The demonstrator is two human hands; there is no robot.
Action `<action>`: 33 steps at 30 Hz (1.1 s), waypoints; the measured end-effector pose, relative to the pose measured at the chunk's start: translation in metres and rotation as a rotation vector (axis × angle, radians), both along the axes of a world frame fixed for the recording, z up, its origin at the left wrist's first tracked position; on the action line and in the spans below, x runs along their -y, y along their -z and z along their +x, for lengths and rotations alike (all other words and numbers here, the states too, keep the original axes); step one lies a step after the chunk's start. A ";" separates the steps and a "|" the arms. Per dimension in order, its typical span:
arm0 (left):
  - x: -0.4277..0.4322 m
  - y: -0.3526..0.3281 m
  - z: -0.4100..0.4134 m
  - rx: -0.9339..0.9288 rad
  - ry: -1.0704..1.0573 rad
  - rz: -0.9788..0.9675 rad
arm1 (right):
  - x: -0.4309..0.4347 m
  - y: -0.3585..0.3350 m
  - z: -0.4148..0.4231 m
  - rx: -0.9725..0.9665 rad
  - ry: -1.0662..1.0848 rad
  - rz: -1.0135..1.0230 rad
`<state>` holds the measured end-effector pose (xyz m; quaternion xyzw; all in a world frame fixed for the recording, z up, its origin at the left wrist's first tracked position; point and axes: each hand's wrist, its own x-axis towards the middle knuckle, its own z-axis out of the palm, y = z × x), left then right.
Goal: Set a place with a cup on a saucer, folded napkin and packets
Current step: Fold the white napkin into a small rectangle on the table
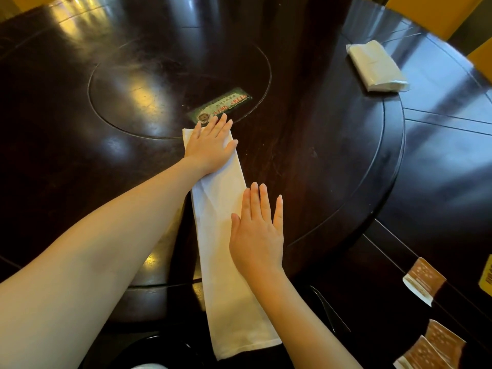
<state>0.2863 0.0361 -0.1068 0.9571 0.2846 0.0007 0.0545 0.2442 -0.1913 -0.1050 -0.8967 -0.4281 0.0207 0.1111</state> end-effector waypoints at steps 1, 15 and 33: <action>0.000 0.000 0.000 0.002 -0.005 0.002 | 0.003 0.000 -0.002 -0.003 0.001 0.003; 0.071 0.007 -0.041 0.048 0.171 -0.030 | 0.020 -0.002 -0.013 -0.015 -0.011 -0.004; 0.013 0.003 -0.005 0.035 0.028 -0.064 | 0.032 0.001 -0.018 -0.030 -0.001 -0.027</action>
